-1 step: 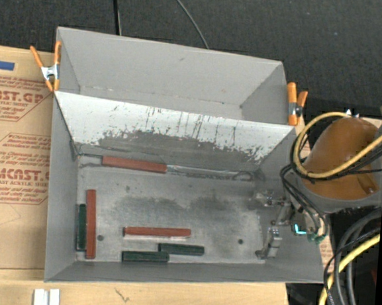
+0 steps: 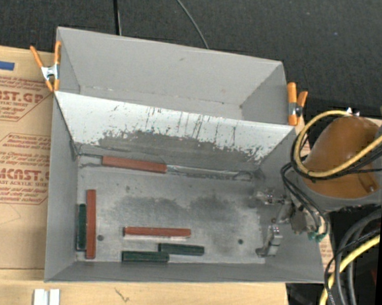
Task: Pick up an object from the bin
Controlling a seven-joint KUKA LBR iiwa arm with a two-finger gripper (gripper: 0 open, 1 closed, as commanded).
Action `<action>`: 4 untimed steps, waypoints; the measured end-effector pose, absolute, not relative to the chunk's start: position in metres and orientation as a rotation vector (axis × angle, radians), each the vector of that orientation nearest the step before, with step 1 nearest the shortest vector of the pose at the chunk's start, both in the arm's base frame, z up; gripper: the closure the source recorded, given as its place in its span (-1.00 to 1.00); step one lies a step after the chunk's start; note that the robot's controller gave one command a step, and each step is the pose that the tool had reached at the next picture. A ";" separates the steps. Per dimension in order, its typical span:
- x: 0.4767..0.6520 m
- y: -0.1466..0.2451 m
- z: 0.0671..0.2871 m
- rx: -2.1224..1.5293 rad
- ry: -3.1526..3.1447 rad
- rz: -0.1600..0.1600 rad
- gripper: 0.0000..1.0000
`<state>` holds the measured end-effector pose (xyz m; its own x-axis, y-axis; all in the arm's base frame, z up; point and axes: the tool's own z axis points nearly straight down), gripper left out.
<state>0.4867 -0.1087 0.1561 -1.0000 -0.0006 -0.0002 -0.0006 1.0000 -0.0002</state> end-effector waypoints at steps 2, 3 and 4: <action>0.506 -0.053 0.085 -0.262 3.131 0.005 -1.00; 0.484 -0.027 0.093 -0.283 3.130 0.001 -1.00; 0.510 0.044 0.070 -0.059 3.141 0.003 1.00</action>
Offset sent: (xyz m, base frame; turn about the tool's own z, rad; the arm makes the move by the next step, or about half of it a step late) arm 0.0194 0.0529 -0.0687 -0.1625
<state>0.5104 0.0436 0.0701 -0.9993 -0.0378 -0.0004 -0.0378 0.9993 0.0018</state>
